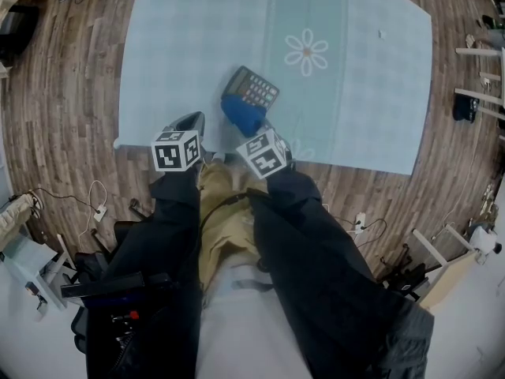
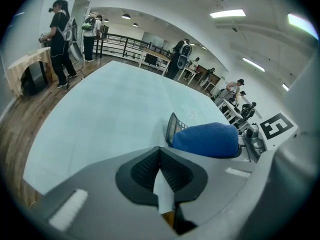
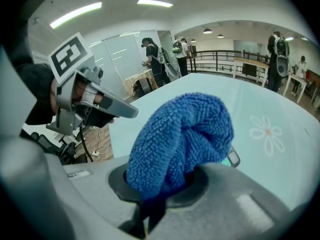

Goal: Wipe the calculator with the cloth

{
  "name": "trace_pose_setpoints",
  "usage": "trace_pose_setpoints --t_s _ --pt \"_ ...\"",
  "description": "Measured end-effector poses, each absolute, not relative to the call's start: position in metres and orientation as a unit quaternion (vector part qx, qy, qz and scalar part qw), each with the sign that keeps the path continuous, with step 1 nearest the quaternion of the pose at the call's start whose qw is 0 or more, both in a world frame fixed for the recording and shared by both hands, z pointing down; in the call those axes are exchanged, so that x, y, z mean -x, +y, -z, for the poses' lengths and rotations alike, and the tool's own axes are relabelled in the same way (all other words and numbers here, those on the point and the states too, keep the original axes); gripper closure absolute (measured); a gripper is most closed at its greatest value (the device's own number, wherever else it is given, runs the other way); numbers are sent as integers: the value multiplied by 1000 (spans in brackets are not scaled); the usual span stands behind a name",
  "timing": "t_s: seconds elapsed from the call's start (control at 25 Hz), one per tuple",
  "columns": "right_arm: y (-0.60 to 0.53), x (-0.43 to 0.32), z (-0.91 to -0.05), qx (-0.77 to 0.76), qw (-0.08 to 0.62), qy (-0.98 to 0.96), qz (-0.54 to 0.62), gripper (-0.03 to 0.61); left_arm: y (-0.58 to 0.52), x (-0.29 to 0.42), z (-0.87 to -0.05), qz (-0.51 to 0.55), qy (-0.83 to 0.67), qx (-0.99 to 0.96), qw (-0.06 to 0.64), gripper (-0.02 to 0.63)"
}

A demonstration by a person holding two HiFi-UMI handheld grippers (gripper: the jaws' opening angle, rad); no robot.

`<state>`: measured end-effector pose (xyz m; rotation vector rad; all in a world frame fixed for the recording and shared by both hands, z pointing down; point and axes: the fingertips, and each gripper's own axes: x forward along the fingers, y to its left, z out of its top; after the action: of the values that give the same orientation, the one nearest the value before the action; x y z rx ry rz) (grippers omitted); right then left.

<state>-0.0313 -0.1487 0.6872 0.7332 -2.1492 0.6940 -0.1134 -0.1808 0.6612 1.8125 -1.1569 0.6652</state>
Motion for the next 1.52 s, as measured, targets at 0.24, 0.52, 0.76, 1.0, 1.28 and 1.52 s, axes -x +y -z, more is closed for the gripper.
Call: trace_pose_setpoints --t_s 0.24,0.52,0.76,1.0,1.28,1.52 --pt "-183 -10 -662 -338 348 -834 -263 520 -181 113 -661 -265 -464 -729 428 614" --pt "-241 -57 -664 -387 374 -812 -227 520 -175 115 -664 -267 -463 -726 433 614" --pt "-255 -57 -698 -377 419 -796 -222 520 -175 116 -666 -266 -465 -724 435 614" --pt "-239 -32 -719 -348 432 -796 -241 520 -169 123 -671 -268 -468 -717 442 614" --pt "-220 -15 -720 -316 435 -809 -240 520 -169 119 -672 -267 -464 -718 445 614" --pt "-197 0 -720 -286 431 -820 -247 520 -165 116 -673 -268 -460 -720 445 614"
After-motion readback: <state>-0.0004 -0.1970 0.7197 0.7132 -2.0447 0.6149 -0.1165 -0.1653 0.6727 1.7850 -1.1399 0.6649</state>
